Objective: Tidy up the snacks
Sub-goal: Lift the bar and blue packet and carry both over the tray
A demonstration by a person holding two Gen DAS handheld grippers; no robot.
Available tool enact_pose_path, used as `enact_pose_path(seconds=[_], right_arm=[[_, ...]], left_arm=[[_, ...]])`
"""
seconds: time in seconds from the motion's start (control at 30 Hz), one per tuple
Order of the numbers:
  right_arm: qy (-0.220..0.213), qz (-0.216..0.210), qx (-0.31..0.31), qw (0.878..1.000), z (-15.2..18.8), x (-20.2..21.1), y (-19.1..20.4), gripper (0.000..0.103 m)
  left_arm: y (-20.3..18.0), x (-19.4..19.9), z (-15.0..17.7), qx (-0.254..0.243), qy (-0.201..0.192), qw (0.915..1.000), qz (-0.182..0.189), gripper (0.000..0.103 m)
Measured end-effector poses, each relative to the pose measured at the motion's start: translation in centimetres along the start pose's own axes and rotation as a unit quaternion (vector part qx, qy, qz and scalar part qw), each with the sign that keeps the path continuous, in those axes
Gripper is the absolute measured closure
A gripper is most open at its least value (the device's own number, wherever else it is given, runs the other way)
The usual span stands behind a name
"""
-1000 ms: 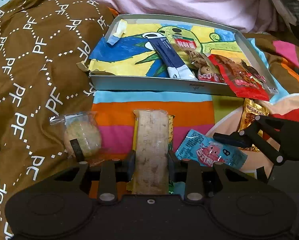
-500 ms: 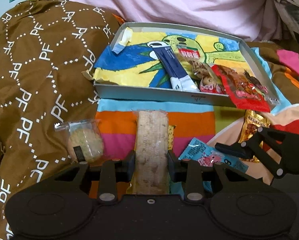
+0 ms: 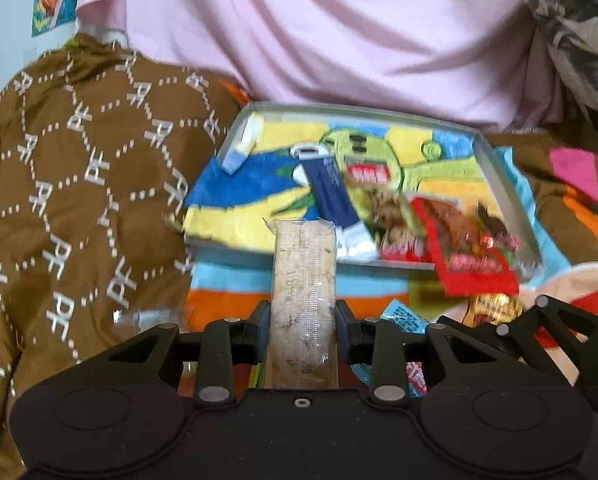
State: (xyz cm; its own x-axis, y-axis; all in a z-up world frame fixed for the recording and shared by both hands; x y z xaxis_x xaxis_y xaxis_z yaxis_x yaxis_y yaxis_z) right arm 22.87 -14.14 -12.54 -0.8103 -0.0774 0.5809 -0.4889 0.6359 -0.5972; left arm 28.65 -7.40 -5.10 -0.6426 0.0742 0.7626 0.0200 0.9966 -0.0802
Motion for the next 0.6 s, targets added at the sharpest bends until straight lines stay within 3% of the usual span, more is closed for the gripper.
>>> enact_pose_path(seconds=[0.37,0.6], right_arm=[[-0.059,0.073,-0.119,0.988,-0.6,0.3,-6.5,0.044],[-0.05,0.091,-0.205,0.973,1.1,-1.4,-11.3,0.043]], left_arm=[[-2.2,0.5,-5.2,0.024,-0.042,0.9988,-0.003,0.068],[-4.3,-0.7,-8.2,0.027,-0.052,0.9982,0.007,0.068]])
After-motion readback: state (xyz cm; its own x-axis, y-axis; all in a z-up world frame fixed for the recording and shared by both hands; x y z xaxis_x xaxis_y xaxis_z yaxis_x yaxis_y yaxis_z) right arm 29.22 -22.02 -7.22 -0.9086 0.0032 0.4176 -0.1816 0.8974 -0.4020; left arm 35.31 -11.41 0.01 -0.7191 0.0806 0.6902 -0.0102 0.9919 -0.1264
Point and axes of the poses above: each gripper's, at about its wrist camera, not at the fingertips, and x roughly against the way its jaws point, y to its left, z to its underside, the point moved 5 cm from there along -x, roughly the way its jaws point, and after that the axes turned 15 degrees about y, right-handed, at the moved point
